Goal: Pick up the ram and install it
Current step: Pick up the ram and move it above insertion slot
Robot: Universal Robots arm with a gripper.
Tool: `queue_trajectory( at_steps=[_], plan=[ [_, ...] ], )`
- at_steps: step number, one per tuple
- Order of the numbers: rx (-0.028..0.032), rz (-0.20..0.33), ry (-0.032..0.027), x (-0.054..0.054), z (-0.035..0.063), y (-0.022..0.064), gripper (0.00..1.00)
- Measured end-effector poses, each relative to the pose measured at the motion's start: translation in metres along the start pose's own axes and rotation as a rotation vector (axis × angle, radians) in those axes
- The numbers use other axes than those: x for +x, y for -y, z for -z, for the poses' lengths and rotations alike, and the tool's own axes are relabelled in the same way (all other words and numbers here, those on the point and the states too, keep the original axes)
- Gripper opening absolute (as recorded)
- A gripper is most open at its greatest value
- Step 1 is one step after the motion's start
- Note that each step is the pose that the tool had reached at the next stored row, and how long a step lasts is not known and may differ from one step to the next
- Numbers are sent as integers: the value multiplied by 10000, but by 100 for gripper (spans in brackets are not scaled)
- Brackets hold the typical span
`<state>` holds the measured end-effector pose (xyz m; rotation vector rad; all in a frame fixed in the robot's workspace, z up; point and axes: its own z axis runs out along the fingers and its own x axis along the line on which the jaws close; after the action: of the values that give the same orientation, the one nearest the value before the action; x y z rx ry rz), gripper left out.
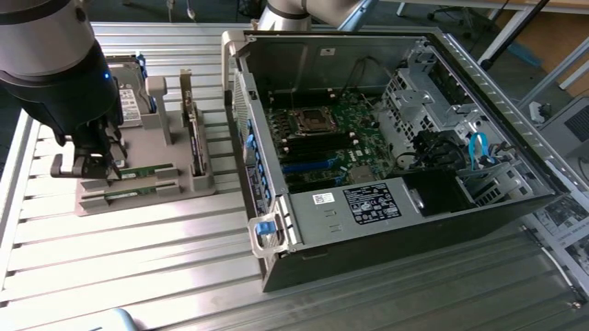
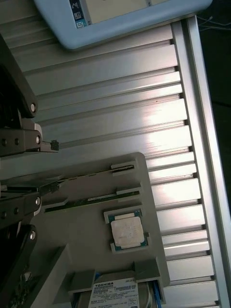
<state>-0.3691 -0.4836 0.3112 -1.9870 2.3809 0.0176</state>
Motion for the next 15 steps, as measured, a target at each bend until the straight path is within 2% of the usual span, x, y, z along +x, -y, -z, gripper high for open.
queue_trajectory(
  at_steps=[15],
  plan=[
    [0,0,1,2,-42,-1,36]
  ],
)
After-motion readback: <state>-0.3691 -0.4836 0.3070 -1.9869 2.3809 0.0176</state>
